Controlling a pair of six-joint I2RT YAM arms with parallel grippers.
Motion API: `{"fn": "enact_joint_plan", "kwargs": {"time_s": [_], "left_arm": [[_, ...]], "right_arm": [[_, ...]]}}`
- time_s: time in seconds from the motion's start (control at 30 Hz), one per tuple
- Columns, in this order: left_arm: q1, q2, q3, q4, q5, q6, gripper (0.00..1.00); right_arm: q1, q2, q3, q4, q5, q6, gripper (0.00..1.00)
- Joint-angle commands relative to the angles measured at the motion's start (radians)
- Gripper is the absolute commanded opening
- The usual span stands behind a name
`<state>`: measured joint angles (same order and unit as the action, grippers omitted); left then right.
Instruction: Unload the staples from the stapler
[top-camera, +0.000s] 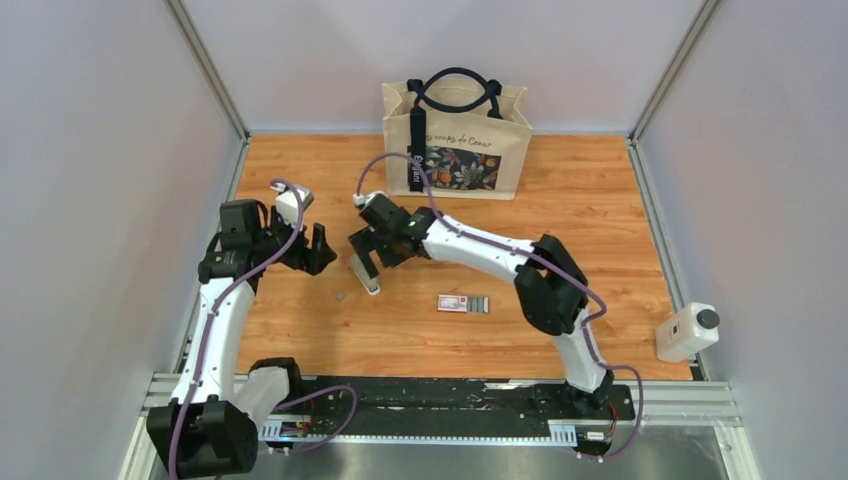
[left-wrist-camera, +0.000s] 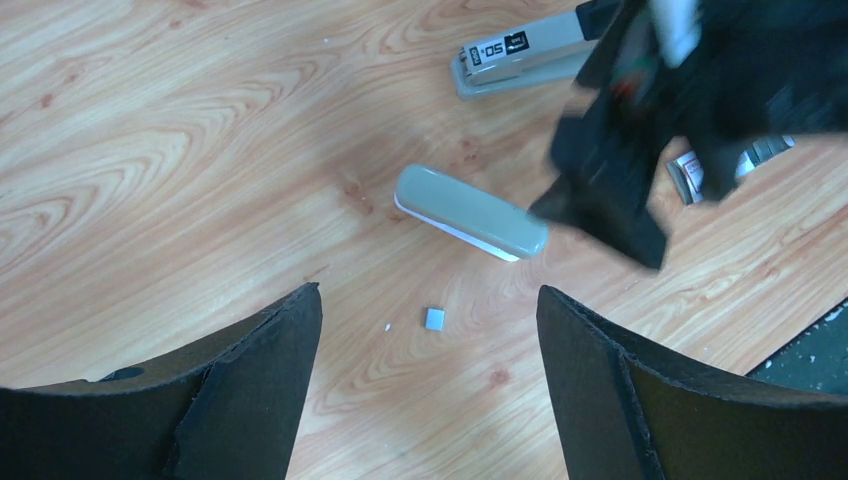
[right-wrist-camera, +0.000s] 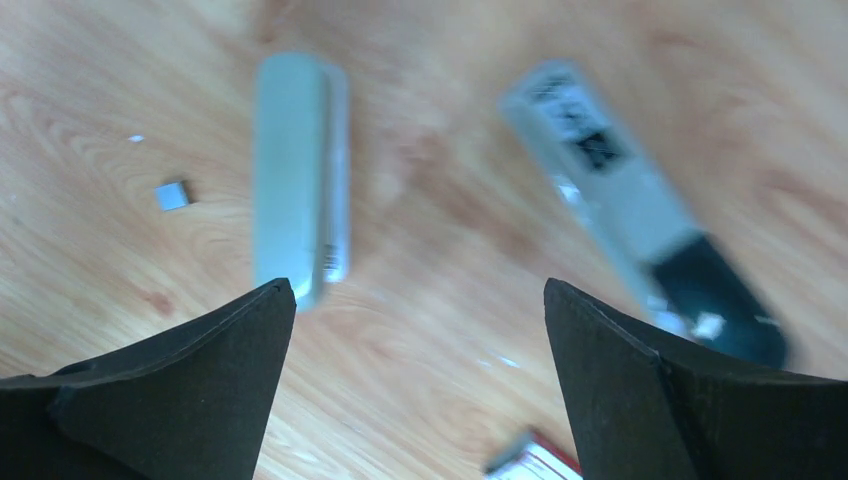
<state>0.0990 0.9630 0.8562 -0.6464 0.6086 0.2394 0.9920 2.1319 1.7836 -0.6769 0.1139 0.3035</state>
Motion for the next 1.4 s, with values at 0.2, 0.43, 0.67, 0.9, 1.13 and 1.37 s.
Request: {"fn": "enact_joint_plan", "kwargs": {"time_s": [0.2,0.43,0.67,0.9,1.13,1.37], "left_arm": [[-0.002,0.065,0.064,-0.019,0.039,0.011,0.86],[-0.016,0.056,0.073,-0.068,0.036,0.050,0.82],[-0.018,0.045,0.069,-0.101,0.037,0.084,0.82],[-0.019,0.042,0.067,-0.091,0.049,0.074,0.79],[-0.067,0.046,0.075,-0.082,0.034,0.075,0.76],[-0.215,0.088,0.090,-0.048,-0.043,0.061,0.75]], "right_arm": [[-0.167,-0.227,-0.182,-0.006,0.156,-0.248,1.00],[-0.174,-0.170,-0.165,0.002,0.084,-0.296,1.00],[-0.181,-0.100,-0.098,-0.030,0.053,-0.352,1.00],[-0.188,-0.067,-0.119,-0.030,0.020,-0.366,0.83],[-0.188,-0.064,-0.124,-0.007,0.003,-0.328,0.34],[-0.188,-0.052,-0.113,-0.033,-0.010,-0.284,0.22]]}}
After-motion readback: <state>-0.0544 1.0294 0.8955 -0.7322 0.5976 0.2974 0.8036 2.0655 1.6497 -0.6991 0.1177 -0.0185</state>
